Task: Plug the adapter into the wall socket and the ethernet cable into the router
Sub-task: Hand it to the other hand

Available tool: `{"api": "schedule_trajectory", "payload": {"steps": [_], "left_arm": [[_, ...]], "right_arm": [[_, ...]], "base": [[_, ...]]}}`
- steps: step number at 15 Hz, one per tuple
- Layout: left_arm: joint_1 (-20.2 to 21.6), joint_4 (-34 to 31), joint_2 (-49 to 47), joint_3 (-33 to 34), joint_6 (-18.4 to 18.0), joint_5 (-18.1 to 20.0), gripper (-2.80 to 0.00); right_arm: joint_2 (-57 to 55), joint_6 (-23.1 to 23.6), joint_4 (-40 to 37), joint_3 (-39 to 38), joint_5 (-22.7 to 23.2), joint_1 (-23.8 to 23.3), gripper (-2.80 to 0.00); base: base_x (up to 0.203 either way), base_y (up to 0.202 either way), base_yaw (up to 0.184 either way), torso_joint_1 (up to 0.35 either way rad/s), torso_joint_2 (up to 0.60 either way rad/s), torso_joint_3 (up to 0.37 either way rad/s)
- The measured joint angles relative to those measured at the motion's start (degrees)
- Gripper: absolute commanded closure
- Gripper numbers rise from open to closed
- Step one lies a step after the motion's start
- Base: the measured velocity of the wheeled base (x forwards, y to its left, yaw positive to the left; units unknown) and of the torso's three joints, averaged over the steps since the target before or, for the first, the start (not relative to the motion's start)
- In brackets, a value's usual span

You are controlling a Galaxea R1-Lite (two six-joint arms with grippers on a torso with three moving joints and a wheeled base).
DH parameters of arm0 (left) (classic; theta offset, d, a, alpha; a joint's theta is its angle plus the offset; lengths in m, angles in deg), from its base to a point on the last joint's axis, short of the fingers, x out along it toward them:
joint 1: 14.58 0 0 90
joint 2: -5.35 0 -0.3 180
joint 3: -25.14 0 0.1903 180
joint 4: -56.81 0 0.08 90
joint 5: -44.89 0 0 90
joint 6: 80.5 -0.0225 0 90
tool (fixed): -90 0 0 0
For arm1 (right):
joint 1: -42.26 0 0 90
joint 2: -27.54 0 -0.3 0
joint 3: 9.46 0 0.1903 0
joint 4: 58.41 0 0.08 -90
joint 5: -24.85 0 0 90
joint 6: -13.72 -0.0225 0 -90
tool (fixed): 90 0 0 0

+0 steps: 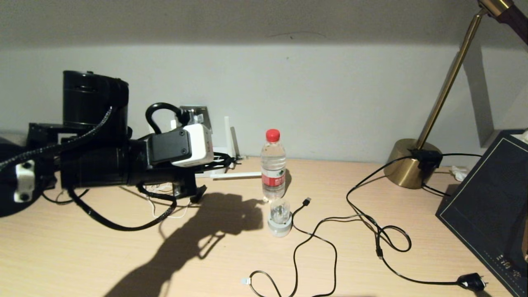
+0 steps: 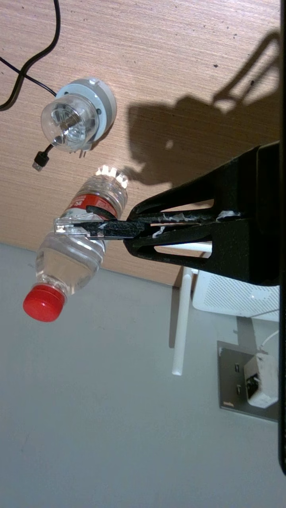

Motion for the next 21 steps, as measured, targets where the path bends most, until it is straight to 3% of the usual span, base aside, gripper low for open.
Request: {"api": "schedule_trajectory", "payload": {"steps": [2, 4, 6, 7, 12, 13, 17, 21], "left_arm": [[-0.3, -0.1, 1.0, 0.4, 0.0, -0.1, 0.0], [-2.8, 0.2, 1.6, 0.6, 0.0, -0.1, 0.0], [-6.8, 0.3, 1.7, 0.3, 0.0, -0.2, 0.0], [-8.7, 0.3, 1.6, 0.0, 0.0, -0.4, 0.0], [-13.4, 0.1, -0.8, -3.6, 0.0, -2.4, 0.0], [-13.6, 0.0, -1.0, -3.6, 0.0, -2.4, 0.0], [-14.1, 0.5, -1.2, -3.4, -0.3, -2.5, 0.0], [-13.8, -3.4, -1.1, -7.7, -0.5, -2.5, 0.0]], "right_arm": [[-7.9, -4.4, 2.9, 3.5, 14.7, 0.0, 0.0], [-15.2, -5.9, 6.1, 5.3, 28.4, 0.1, 0.0], [-22.2, -6.7, 9.9, 6.3, 36.1, 2.0, 0.0], [-25.6, -6.9, 12.0, 6.6, 37.1, 4.1, 0.0], [-41.8, -9.2, 24.7, 9.2, 35.0, 14.4, 0.0], [-44.5, -9.9, 26.5, 10.7, 32.9, 17.5, -2.8], [-54.1, -10.2, 28.0, 17.8, 22.1, 29.4, -2.8], [-59.0, -7.6, 28.1, 23.7, 15.8, 33.7, -2.8]], "base": [[0.0, 0.0, 0.0, 0.0, 0.0, 0.0], [0.0, 0.0, 0.0, 0.0, 0.0, 0.0], [0.0, 0.0, 0.0, 0.0, 0.0, 0.0], [0.0, 0.0, 0.0, 0.0, 0.0, 0.0], [0.0, 0.0, 0.0, 0.0, 0.0, 0.0], [0.0, 0.0, 0.0, 0.0, 0.0, 0.0], [0.0, 0.0, 0.0, 0.0, 0.0, 0.0], [0.0, 0.0, 0.0, 0.0, 0.0, 0.0]]}}
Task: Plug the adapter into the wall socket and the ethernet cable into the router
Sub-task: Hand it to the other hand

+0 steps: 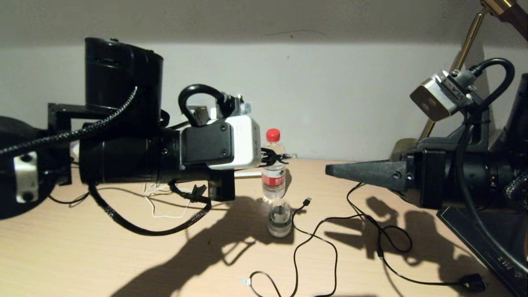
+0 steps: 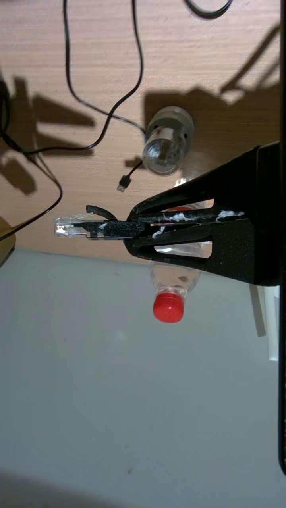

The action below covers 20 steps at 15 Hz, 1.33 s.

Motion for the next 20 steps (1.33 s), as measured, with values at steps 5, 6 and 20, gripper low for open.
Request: {"api": "schedule_trajectory", "payload": {"steps": [5, 6, 20], "left_arm": [[-0.4, -7.0, 0.0, -6.4, -2.9, -2.9, 0.0], [-0.8, -6.6, -0.1, -7.0, -2.9, -3.0, 0.0], [-2.7, -6.2, 0.4, -7.2, -4.0, -2.6, 0.0]], "right_arm": [[-3.2, 3.3, 0.1, 2.9, -3.5, 0.5, -2.8], [-3.9, 4.8, 0.2, 3.2, -3.6, 0.8, -2.8], [-7.5, 5.2, 11.9, 1.8, -7.2, 4.2, -2.8]], "base": [[0.0, 0.0, 0.0, 0.0, 0.0, 0.0], [0.0, 0.0, 0.0, 0.0, 0.0, 0.0], [0.0, 0.0, 0.0, 0.0, 0.0, 0.0]]}}
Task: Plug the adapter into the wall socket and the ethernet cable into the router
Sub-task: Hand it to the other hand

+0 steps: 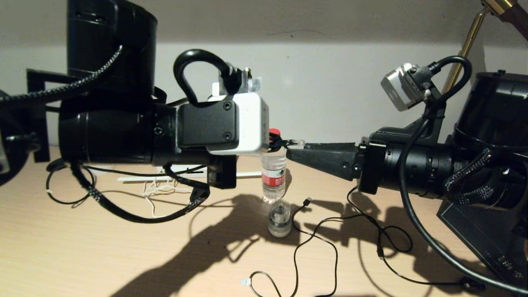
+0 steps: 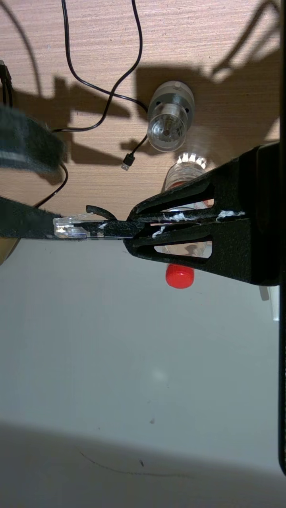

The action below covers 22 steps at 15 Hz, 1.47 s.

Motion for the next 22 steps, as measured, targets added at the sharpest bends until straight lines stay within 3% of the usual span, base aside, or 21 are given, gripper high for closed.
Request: {"api": "schedule_trajectory", "payload": {"steps": [10, 11, 22], "left_arm": [[-0.2, 0.1, 1.3, 1.4, 0.0, 0.1, 0.0], [-0.4, 0.1, 1.3, 1.5, 0.0, 0.1, 0.0], [-2.1, 0.8, 1.3, 3.1, 0.1, 0.0, 0.0]], "right_arm": [[0.2, 0.4, 0.3, -0.5, 0.1, 0.6, -2.8], [0.2, 0.5, 0.3, -0.5, 0.1, 0.6, 0.0], [0.2, 0.5, 0.2, -0.6, 0.2, 0.6, 0.0]], "base": [[0.0, 0.0, 0.0, 0.0, 0.0, 0.0], [0.0, 0.0, 0.0, 0.0, 0.0, 0.0], [0.0, 0.0, 0.0, 0.0, 0.0, 0.0]]}}
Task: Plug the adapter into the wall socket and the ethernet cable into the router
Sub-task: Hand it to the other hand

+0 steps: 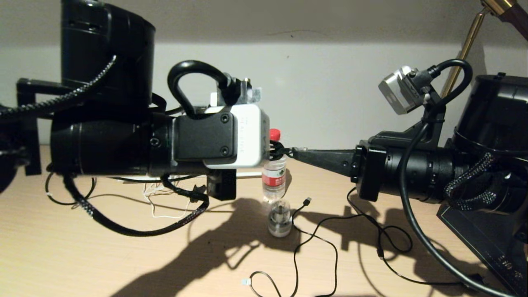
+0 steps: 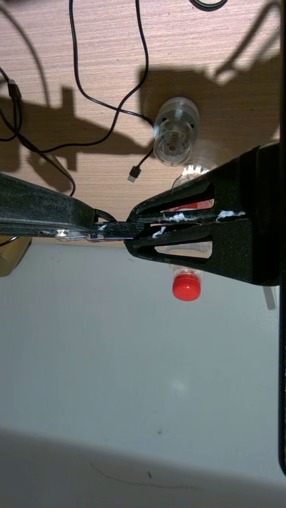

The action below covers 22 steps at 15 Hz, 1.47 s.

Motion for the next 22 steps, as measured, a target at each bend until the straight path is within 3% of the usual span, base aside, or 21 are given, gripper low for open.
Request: {"api": "schedule_trajectory", "payload": {"steps": [6, 7, 13, 18, 22], "left_arm": [[-0.2, 1.6, 0.1, 1.8, -0.1, 0.0, 0.0], [-0.3, 1.8, 0.1, 2.0, -0.1, 0.0, -2.8], [-0.1, 1.5, 2.0, 3.4, 0.0, 0.1, -2.8], [0.3, 9.4, 3.9, 5.4, 0.1, 0.0, -2.8], [0.0, 21.6, 4.1, 8.6, -1.5, 2.8, -2.8]], "right_arm": [[0.0, 0.0, 0.8, -0.3, 0.0, 0.0, 0.0], [0.0, -0.1, 1.6, -0.6, 0.0, 0.0, 0.0], [0.7, -1.8, 3.1, -2.3, -0.2, 0.0, 0.0], [1.4, -3.0, 2.9, -2.8, -0.2, 0.0, 0.0], [3.0, -12.7, 2.9, -1.7, -2.3, -0.3, 0.0]], "base": [[0.0, 0.0, 0.0, 0.0, 0.0, 0.0], [0.0, 0.0, 0.0, 0.0, 0.0, 0.0], [0.0, 0.0, 0.0, 0.0, 0.0, 0.0], [0.0, 0.0, 0.0, 0.0, 0.0, 0.0], [0.0, 0.0, 0.0, 0.0, 0.0, 0.0]]}}
